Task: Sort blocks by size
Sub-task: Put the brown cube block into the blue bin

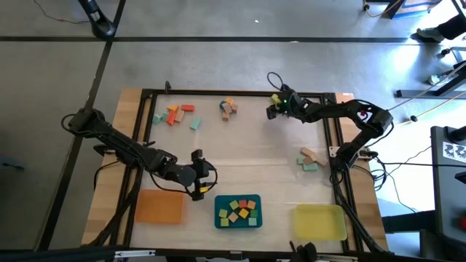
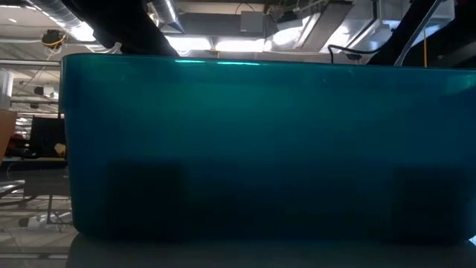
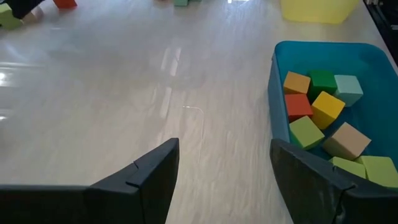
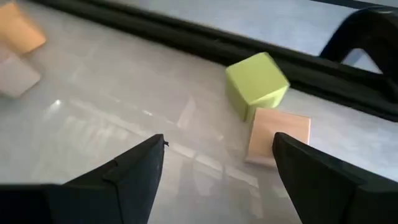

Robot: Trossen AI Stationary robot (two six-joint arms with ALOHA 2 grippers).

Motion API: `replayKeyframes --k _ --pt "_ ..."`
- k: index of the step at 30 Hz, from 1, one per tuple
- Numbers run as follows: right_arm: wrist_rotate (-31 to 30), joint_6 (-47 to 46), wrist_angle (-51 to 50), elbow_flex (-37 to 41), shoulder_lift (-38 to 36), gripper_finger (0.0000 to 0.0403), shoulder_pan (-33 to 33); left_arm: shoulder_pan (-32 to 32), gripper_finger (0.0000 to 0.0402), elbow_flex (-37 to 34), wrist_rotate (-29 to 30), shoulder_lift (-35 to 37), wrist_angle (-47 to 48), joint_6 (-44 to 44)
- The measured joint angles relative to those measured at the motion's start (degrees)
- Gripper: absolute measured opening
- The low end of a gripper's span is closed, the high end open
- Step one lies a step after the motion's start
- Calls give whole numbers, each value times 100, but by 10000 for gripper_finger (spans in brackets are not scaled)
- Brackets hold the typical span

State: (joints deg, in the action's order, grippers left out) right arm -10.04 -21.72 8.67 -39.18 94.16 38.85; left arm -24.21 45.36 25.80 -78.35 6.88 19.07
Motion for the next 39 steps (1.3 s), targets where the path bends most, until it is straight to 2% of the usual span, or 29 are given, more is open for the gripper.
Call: replayKeyframes --k 8,16,19,24,26,32,39 --pt "207 46 -848 21 12 301 -778 0 237 0 0 0 2 2" --pt "-211 -63 -1375 46 -309 301 -1392 2 237 2 -1 0 -17 -1" --pt "-363 -94 -1290 -34 -582 301 -1380 4 237 2 0 0 -7 0" --pt "-1088 157 -1246 -285 -795 301 -1300 4 237 2 0 0 -10 1" --pt "-1194 310 -1153 -368 -795 301 -1205 4 237 2 0 0 -8 2" --pt "-1095 532 -758 -400 -549 301 -827 4 237 2 0 0 -9 2" --pt "-595 616 -399 -402 44 301 -530 4 237 2 0 0 -7 2"
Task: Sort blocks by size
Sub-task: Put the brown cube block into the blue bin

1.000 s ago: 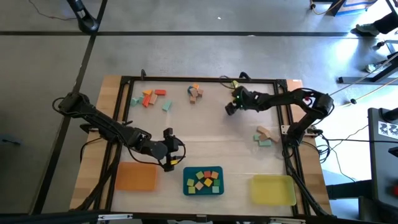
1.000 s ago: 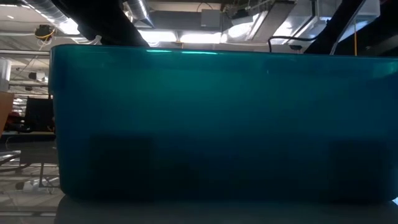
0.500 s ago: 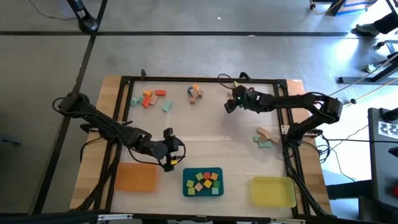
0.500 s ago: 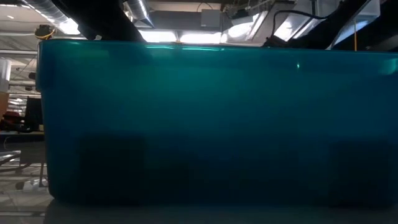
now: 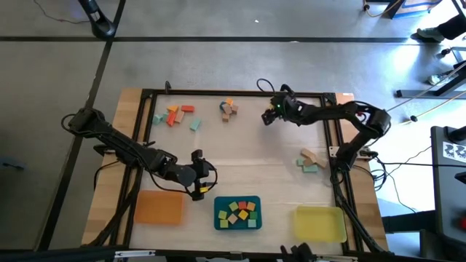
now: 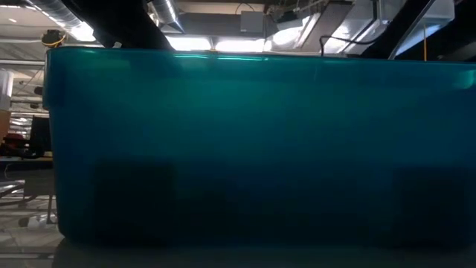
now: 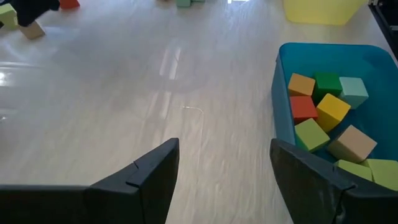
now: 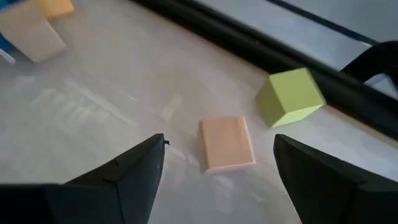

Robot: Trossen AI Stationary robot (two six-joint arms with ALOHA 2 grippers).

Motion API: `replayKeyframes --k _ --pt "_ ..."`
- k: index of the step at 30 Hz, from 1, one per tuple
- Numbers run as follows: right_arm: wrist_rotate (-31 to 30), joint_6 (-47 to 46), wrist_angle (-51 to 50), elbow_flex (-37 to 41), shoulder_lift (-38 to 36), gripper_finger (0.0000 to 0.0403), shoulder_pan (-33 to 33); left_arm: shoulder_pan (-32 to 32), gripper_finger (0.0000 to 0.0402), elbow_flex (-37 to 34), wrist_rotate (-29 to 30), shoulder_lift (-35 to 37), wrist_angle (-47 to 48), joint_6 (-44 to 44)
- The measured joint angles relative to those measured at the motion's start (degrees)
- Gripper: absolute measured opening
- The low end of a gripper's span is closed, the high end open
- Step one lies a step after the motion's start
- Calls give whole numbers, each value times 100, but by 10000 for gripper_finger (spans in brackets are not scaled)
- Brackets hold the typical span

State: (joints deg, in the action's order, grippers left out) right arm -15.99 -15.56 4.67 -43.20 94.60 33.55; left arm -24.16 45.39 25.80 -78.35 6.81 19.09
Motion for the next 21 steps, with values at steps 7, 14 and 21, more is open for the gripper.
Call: replayKeyframes --k 7,14,21 --pt "74 58 271 0 401 301 -5 0 237 0 -2 0 4 -7" --pt "118 86 434 0 545 248 -3 0 237 0 0 0 3 -4" --pt "44 271 438 0 543 130 -16 0 237 0 -1 0 4 -2"
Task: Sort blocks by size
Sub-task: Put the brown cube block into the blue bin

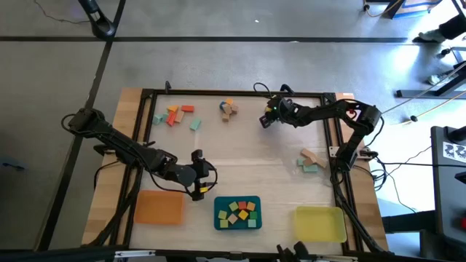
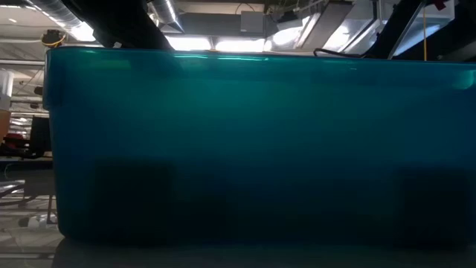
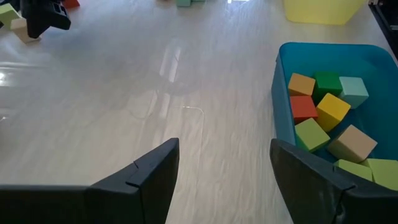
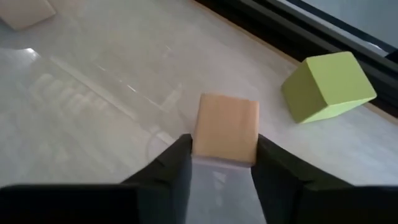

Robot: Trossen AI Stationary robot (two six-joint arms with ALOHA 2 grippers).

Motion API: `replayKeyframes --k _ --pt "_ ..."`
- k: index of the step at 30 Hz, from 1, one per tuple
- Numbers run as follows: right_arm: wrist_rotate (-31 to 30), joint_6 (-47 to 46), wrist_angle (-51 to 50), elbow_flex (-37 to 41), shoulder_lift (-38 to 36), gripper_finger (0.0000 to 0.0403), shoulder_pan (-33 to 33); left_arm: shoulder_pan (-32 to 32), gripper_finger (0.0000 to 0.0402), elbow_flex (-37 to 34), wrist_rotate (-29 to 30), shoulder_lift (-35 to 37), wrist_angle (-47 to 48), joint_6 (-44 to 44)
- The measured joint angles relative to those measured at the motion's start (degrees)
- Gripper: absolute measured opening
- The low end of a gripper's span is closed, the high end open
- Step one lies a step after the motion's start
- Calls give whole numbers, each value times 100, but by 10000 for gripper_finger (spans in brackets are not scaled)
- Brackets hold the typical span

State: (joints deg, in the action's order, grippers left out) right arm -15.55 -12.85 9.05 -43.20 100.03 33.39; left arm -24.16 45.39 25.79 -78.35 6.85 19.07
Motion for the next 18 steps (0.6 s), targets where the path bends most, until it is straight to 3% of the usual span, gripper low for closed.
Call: replayKeyframes --k 8,12,18 --pt "77 270 -478 -2 -775 129 -627 0 237 0 0 0 7 2" --pt "98 268 -867 -2 -1429 147 -1287 0 237 0 0 0 4 2" --pt "469 265 -1014 -2 -2175 129 -2505 0 237 0 1 0 -3 2"
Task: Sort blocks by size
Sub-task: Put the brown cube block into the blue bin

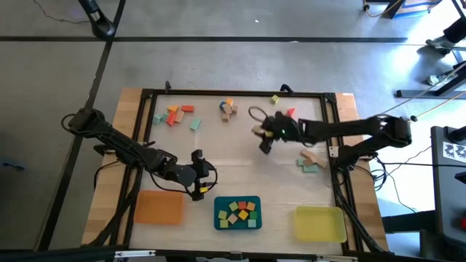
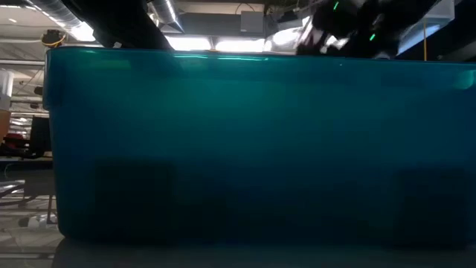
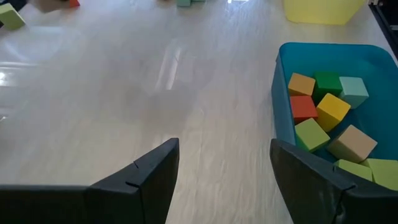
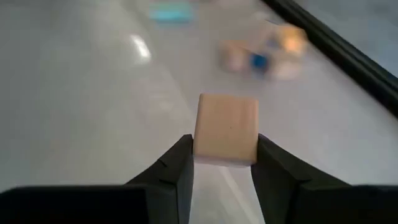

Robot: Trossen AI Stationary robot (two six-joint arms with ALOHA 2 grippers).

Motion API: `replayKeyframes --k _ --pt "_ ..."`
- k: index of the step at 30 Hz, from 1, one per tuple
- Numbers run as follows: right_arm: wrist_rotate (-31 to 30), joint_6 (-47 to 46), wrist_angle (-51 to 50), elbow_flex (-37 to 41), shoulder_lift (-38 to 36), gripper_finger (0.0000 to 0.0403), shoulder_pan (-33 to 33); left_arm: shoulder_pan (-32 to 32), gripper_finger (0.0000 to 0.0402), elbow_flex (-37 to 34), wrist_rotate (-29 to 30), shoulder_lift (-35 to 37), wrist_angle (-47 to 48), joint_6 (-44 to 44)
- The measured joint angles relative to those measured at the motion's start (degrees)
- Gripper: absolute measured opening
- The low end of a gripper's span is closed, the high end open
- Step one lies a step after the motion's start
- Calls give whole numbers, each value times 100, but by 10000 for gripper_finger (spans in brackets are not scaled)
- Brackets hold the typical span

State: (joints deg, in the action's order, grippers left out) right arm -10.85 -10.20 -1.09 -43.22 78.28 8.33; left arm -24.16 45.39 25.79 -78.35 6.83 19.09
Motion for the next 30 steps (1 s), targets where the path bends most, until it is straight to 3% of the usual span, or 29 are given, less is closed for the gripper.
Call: replayKeyframes --k 7,14,20,30 --pt "634 -147 136 -2 -129 147 -1253 0 237 0 0 0 -6 0" --pt "903 -301 160 -2 -127 132 -2319 0 237 0 1 0 -8 0" --pt "899 -683 246 -2 -35 145 -2936 0 237 0 1 0 -8 0" --pt "1136 -754 1494 -2 688 142 -3521 0 237 0 1 0 -26 0"
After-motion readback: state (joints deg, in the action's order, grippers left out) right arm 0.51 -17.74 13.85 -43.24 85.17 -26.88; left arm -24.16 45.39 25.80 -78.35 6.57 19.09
